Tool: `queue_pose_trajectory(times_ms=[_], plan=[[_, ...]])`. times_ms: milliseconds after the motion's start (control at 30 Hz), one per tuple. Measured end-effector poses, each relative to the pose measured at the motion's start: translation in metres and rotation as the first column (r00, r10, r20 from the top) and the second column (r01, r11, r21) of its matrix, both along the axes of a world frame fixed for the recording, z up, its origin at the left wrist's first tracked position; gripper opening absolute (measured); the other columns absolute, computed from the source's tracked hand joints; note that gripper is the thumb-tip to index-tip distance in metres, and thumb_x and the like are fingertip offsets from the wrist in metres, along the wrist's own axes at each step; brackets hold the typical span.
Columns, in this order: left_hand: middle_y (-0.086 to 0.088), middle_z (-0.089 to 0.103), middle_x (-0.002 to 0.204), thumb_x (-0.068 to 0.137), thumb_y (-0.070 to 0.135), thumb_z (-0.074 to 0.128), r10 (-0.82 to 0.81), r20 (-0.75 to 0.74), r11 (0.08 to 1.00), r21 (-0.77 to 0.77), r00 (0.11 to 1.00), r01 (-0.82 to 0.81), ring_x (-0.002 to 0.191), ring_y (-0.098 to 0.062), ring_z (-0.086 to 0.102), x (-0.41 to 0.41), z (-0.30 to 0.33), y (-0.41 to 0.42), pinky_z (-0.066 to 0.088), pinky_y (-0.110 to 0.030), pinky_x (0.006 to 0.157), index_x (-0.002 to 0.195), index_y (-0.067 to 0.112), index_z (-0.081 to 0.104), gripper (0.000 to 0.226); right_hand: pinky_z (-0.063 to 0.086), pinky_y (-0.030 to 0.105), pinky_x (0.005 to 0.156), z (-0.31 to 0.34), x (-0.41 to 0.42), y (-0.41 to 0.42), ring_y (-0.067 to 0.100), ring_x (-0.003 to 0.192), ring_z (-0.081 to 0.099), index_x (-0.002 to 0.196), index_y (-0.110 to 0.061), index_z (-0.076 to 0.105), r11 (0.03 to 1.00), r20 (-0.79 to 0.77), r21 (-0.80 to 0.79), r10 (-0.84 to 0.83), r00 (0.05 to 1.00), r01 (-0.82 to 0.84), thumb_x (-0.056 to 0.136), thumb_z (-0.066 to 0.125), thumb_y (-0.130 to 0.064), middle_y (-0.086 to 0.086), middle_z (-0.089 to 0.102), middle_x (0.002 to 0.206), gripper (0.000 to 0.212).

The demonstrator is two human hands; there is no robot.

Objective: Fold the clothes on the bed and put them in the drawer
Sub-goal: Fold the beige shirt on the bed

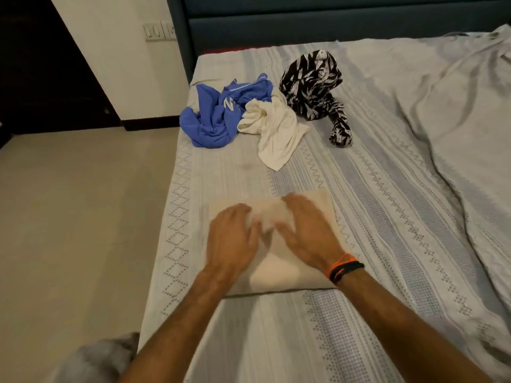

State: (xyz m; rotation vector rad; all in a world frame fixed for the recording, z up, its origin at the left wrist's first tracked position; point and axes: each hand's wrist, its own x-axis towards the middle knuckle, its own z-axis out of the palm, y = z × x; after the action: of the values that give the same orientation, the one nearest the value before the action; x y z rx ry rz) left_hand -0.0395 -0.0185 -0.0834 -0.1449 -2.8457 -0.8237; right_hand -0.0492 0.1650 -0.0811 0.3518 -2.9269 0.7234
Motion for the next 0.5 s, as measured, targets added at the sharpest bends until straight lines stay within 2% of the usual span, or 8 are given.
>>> queue_pose_trajectory(times_ms=[67,100,167,300,500], plan=[[-0.004,0.029,0.16,0.093,0.062,0.011,-0.05,0.097,0.976,-0.204,0.994,0.069,0.148,-0.023,0.023,0.012,-0.019,0.009,0.016,-0.04,0.122,0.151,0.017,0.033,0.077,0.013,0.038,0.122,-0.02,0.009,-0.01,0.025,0.15,0.018,0.155,-0.013,0.026,0.977,0.07,0.174,0.111,0.991,-0.121,0.093,0.021,-0.056,0.009,0.019,0.163,0.076],[-0.001,0.014,0.165,0.089,0.067,0.003,-0.049,0.132,0.958,-0.274,0.99,0.084,0.152,-0.021,0.009,0.012,-0.028,0.007,0.006,-0.04,0.123,0.156,0.02,0.022,0.083,0.005,0.038,0.123,-0.03,0.008,-0.009,0.024,0.152,0.01,0.157,-0.014,0.019,0.958,0.093,0.254,0.109,0.99,-0.129,0.089,0.012,-0.063,0.008,0.01,0.165,0.084],[0.005,-0.005,0.166,0.085,0.075,0.0,-0.04,0.14,0.945,-0.315,0.989,0.083,0.152,-0.018,-0.009,0.011,-0.042,-0.003,-0.005,-0.041,0.123,0.158,0.026,0.009,0.089,-0.006,0.04,0.123,-0.041,0.008,0.0,0.021,0.153,-0.002,0.159,-0.019,0.011,0.945,0.096,0.319,0.042,0.995,-0.07,0.084,0.008,-0.074,0.004,-0.002,0.166,0.093],[0.011,-0.017,0.164,0.082,0.085,0.012,0.026,0.136,0.949,-0.315,0.99,0.018,0.15,-0.016,-0.019,0.001,-0.055,-0.015,-0.007,-0.046,0.122,0.158,0.029,-0.002,0.096,-0.009,0.038,0.122,-0.052,0.002,0.025,0.019,0.153,-0.009,0.159,-0.022,0.007,0.958,0.064,0.282,-0.073,0.995,0.052,0.078,0.011,-0.088,0.004,-0.006,0.166,0.105],[0.002,-0.022,0.163,0.08,0.087,0.018,0.064,0.122,0.958,-0.286,0.991,-0.027,0.149,-0.015,-0.023,-0.006,-0.065,-0.016,-0.009,-0.044,0.122,0.158,0.025,-0.008,0.103,-0.004,0.041,0.124,-0.062,-0.002,0.032,0.019,0.153,-0.008,0.159,-0.016,0.003,0.954,0.023,0.263,-0.156,0.987,0.145,0.076,0.017,-0.091,0.004,-0.006,0.166,0.112]])
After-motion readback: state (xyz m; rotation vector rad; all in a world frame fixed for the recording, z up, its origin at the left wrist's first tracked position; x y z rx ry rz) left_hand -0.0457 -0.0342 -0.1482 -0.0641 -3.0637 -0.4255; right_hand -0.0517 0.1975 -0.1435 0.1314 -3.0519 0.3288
